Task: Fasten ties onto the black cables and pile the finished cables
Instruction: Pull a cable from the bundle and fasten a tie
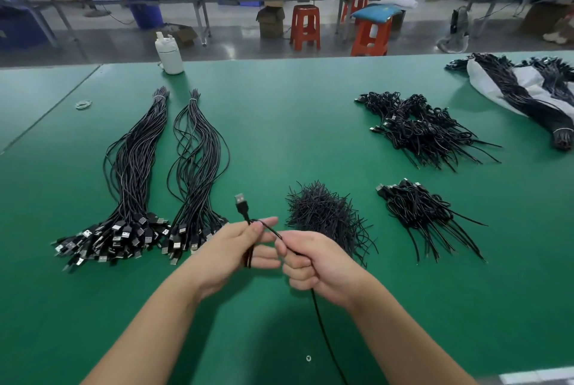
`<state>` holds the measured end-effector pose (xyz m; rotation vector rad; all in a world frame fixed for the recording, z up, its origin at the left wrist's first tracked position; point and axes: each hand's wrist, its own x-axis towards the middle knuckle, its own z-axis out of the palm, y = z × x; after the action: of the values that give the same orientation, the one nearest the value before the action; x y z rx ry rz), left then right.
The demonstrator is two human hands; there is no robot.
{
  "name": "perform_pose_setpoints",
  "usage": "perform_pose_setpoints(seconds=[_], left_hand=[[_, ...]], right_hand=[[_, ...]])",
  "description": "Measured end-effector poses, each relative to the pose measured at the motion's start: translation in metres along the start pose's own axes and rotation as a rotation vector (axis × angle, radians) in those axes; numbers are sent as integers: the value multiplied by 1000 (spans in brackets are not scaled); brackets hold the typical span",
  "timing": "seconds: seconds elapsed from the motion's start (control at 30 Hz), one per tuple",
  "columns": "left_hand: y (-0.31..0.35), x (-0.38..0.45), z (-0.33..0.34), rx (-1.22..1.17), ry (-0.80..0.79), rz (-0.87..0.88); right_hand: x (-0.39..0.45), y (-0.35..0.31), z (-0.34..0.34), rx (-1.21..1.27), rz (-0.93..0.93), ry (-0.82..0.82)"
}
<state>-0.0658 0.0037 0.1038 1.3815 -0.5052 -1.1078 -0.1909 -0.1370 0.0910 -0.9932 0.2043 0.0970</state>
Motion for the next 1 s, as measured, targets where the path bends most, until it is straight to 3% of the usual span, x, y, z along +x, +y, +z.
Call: perform_pose_setpoints(seconds=[0.2,0.3,0.37,0.43,0.53,0.6,0.7,0.73,0.8,0.9,1.0], left_hand=[[7,12,5,-613,98,210],[19,12,0,-683,124,246],[23,7,-2,-590,13,247],[23,-1,-6,-408,-205,250],[22,-10,-15,154,-522,137],[19,-11,-15,527,-533,-27],[8,-4,-3,719,-257,-99],[5,-3,1,656,-167,-44],[0,0,6,308,-91,45],[-7,3,11,-201,-120,109],[-8,6,15,-403,-113,156]], right_hand=[[3,15,7,-72,16,-17],[5,20,3,-118,37,17],[6,18,0,-84,44,16],[6,14,-4,-31,47,21],[6,4,-8,-55,54,85],[6,-3,-9,-121,52,127],[4,-10,-2,-235,26,134],[3,-12,2,-268,12,116],[-1,-13,8,-354,-18,76],[-6,-15,16,-686,-51,99],[-7,-11,17,-946,-24,160]])
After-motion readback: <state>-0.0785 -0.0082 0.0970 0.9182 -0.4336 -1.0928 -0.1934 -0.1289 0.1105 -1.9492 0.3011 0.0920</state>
